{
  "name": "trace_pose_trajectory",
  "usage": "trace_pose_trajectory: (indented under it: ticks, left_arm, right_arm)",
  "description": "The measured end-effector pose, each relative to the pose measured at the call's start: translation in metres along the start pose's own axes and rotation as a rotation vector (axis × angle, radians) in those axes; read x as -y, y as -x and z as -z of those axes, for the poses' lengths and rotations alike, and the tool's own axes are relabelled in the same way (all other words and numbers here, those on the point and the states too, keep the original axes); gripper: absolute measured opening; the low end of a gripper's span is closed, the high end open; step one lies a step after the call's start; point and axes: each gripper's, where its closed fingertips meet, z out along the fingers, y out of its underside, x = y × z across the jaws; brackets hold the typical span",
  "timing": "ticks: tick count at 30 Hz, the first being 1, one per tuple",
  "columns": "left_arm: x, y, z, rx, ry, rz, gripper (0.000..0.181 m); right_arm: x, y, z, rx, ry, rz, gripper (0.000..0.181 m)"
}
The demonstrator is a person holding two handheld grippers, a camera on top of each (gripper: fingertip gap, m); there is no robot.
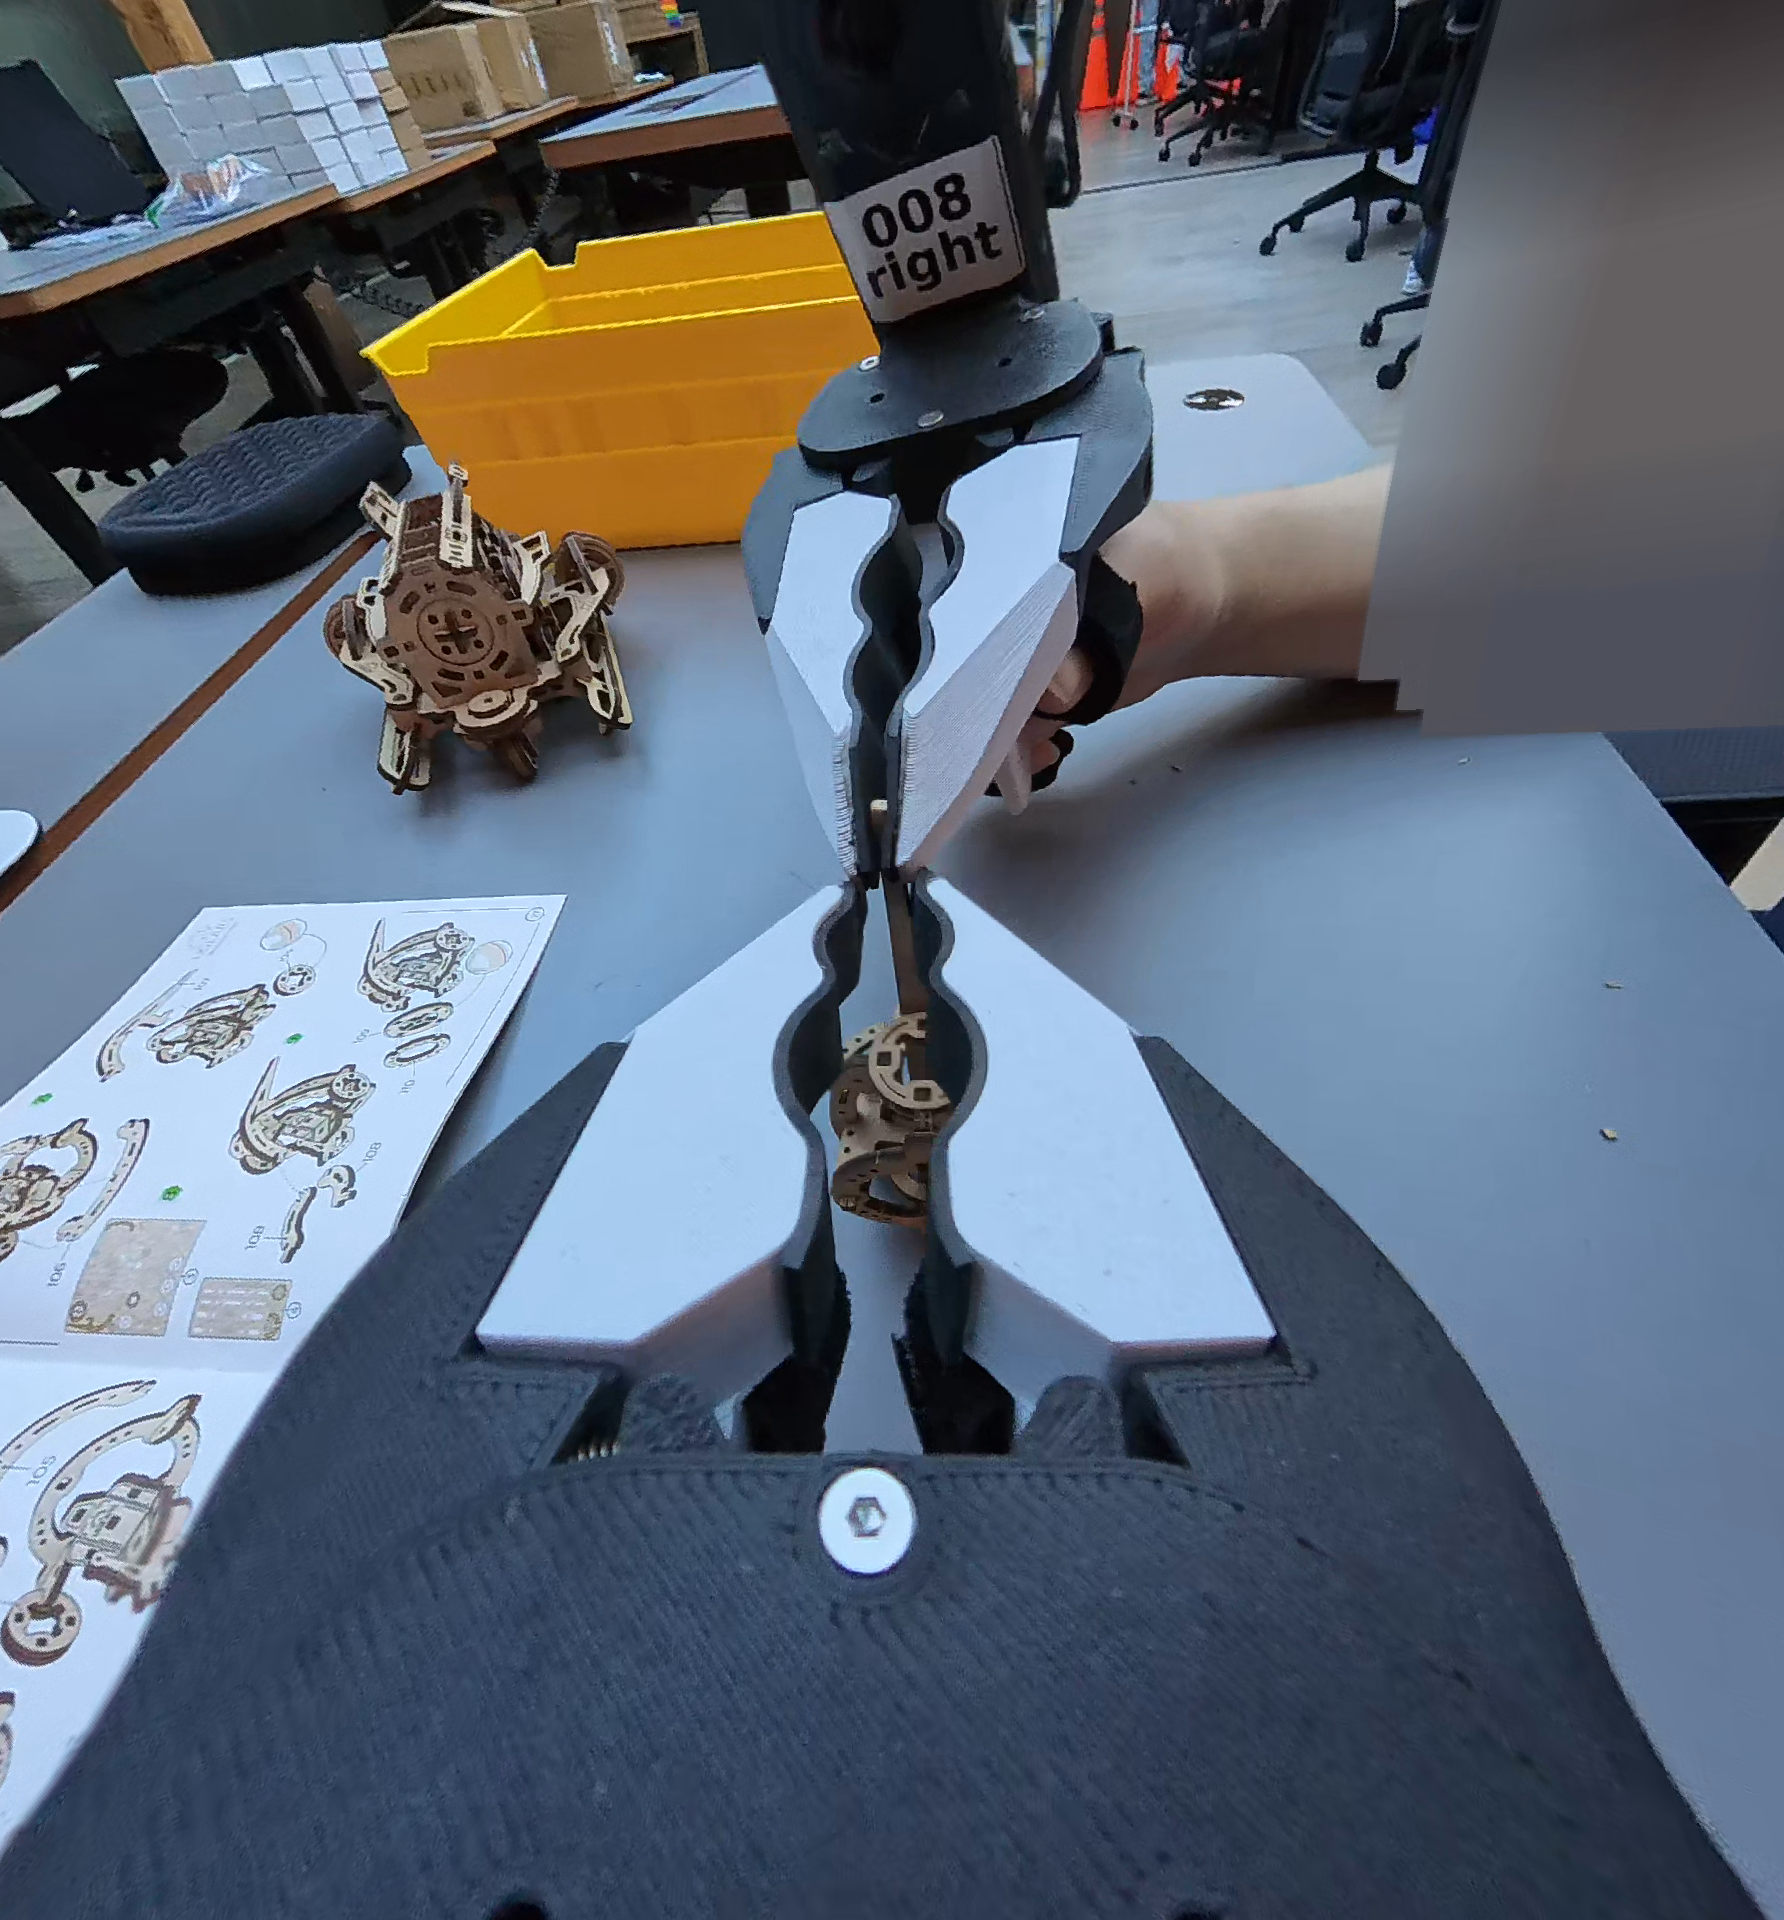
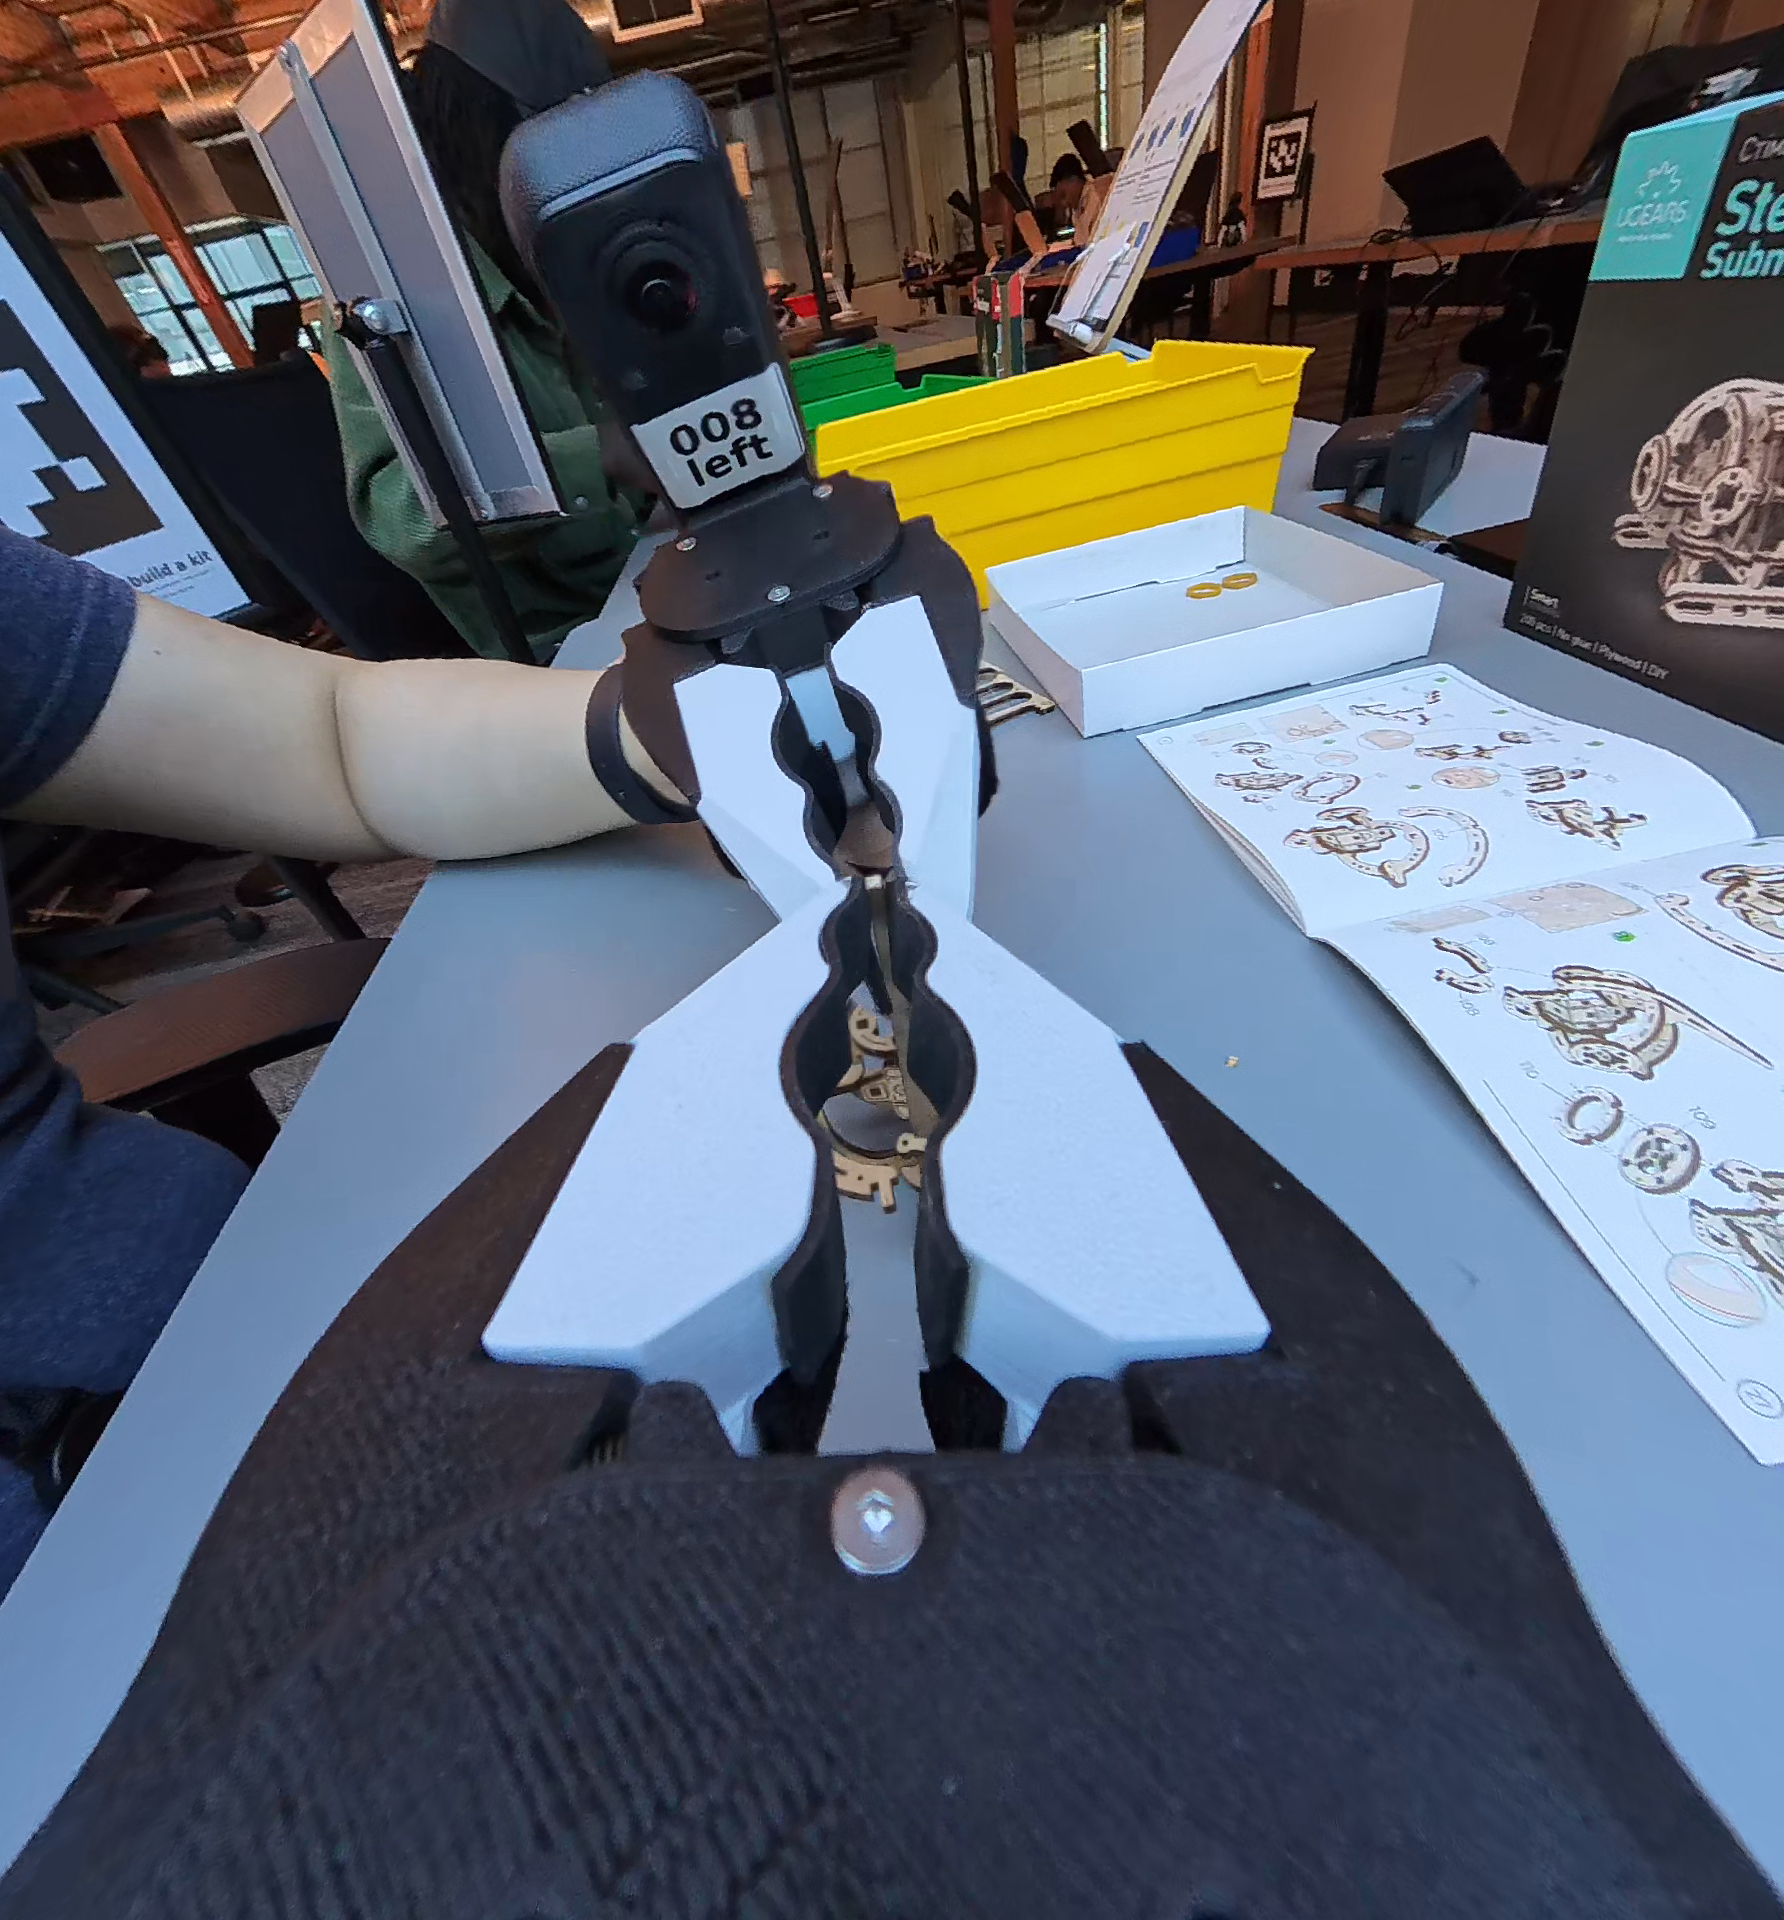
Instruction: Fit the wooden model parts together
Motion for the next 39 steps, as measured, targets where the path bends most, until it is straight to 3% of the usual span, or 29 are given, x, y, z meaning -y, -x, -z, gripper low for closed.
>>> trace_pose_trajectory:
  ticks: [17, 25, 32, 39]
  left_arm:
    - [0.0, -0.0035, 0.0012, 0.001, -0.048, -0.001, 0.004]
    - [0.0019, 0.0032, 0.0051, 0.04, -0.042, -0.017, 0.026]
    - [-0.0009, -0.0035, -0.0003, -0.022, -0.014, 0.025, 0.002]
    - [-0.0023, -0.0028, 0.0007, -0.016, -0.02, 0.004, 0.002]
  right_arm:
    - [-0.0009, 0.0017, -0.0016, 0.012, 0.011, 0.024, 0.001]
    - [-0.0009, 0.0009, -0.0001, 0.015, 0.002, 0.013, 0.002]
    - [-0.0012, 0.0016, 0.0002, 0.02, 0.004, 0.016, 0.001]
    - [-0.0019, 0.0023, -0.0011, 0.024, 0.007, 0.013, 0.002]
